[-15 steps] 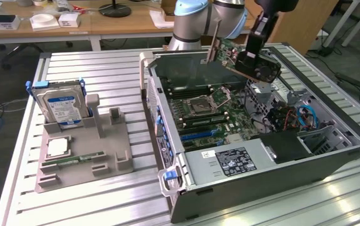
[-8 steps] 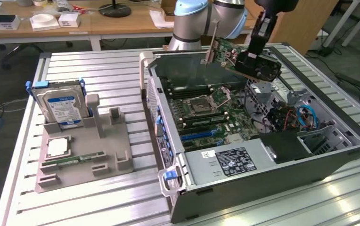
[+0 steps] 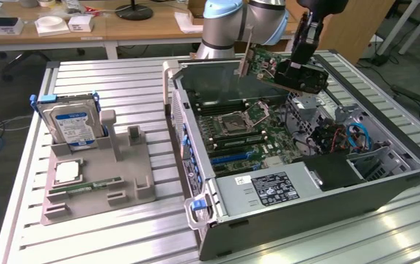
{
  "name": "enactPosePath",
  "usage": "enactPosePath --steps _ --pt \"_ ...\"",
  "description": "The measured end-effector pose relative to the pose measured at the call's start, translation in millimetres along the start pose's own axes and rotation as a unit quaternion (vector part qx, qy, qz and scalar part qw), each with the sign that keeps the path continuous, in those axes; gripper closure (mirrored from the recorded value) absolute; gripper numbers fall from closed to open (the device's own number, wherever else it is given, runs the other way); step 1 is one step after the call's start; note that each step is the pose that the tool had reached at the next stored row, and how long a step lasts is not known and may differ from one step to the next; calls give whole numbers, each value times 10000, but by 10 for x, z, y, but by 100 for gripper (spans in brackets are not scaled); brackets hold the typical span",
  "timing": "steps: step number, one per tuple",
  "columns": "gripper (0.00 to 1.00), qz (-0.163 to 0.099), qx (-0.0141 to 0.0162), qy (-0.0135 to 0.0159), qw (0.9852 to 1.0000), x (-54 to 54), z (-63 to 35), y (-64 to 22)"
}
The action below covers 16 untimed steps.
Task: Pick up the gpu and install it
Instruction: 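Insert the gpu into the slot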
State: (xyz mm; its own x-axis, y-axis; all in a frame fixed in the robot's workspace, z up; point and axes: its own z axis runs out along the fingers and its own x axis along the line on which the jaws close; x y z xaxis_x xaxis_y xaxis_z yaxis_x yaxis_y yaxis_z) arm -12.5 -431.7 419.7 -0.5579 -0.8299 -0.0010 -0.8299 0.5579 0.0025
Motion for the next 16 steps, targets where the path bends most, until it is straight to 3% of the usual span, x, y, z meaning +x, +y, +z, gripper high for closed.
enactPosePath --steps 8,16 --pt "73 -517 -1 1 9987 1 3 -1" --pt "73 -1055 -1 3 9944 5 92 -4"
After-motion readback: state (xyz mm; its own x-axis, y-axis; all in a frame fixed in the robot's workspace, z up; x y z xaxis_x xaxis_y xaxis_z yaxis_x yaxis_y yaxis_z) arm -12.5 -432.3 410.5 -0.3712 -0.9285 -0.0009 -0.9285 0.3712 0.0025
